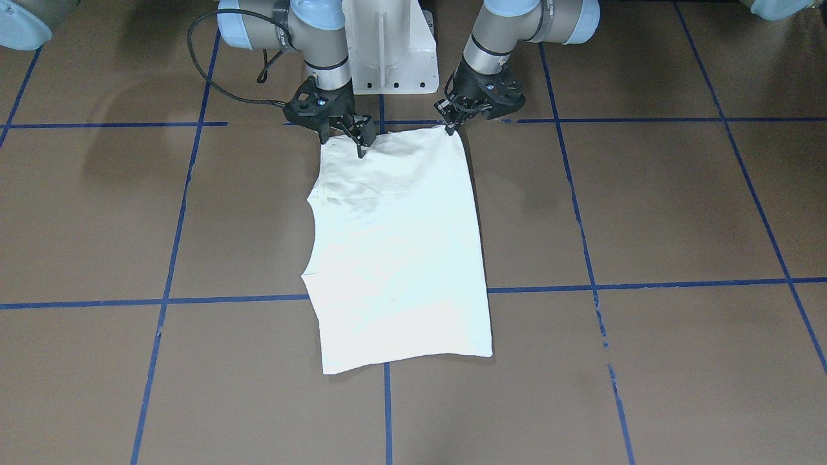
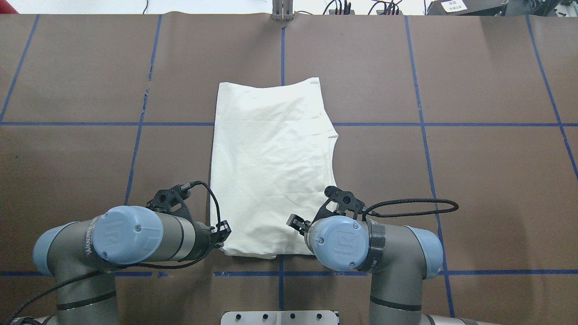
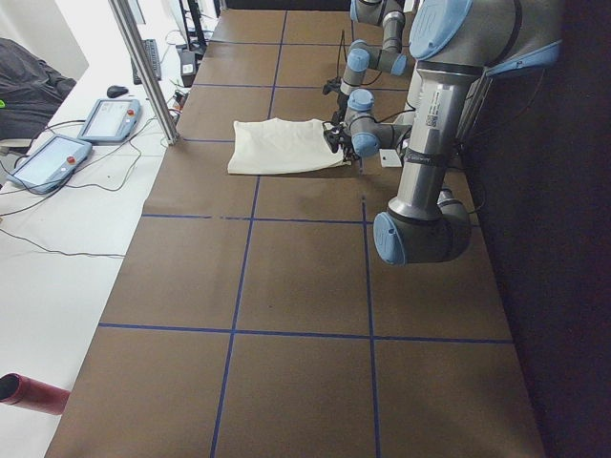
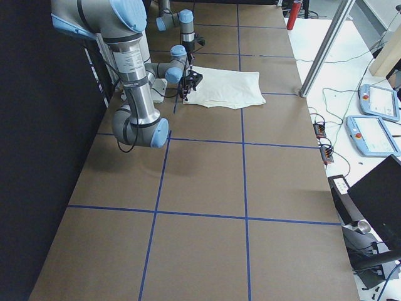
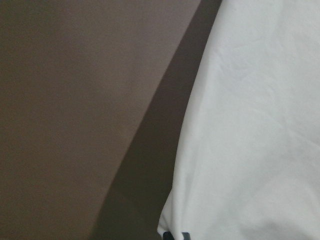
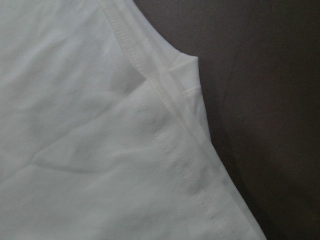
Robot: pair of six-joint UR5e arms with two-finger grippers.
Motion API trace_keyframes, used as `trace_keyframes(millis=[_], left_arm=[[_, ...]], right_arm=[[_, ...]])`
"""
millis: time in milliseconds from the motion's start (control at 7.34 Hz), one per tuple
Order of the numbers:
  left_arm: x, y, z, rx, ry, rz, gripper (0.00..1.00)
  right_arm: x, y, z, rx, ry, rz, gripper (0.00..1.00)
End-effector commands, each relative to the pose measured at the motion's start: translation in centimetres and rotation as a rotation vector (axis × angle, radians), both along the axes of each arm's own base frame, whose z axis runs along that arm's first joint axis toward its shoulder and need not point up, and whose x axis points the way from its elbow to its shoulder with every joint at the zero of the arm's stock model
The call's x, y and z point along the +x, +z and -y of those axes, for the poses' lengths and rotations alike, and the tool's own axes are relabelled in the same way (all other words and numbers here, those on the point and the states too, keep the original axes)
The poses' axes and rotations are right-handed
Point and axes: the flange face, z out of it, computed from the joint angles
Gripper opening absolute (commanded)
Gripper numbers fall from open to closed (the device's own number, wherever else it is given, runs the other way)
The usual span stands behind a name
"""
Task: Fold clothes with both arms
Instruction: 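Grasp the near corners of the shirt with both grippers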
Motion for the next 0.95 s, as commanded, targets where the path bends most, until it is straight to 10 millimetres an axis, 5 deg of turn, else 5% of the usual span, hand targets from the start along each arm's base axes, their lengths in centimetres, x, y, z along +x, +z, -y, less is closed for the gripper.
trace_keyframes(millis=[0, 818], left_arm=[[0.02, 0.15, 0.01, -0.001, 0.0, 0.003, 0.0], [0.06, -0.04, 0.02, 0.0, 0.0, -0.001, 0.0]], right_arm=[[-0.11, 0.15, -0.04, -0.008, -0.005, -0.012, 1.0], [-0.14, 0.46, -0.13, -0.016, -0.011, -0.018, 1.0]])
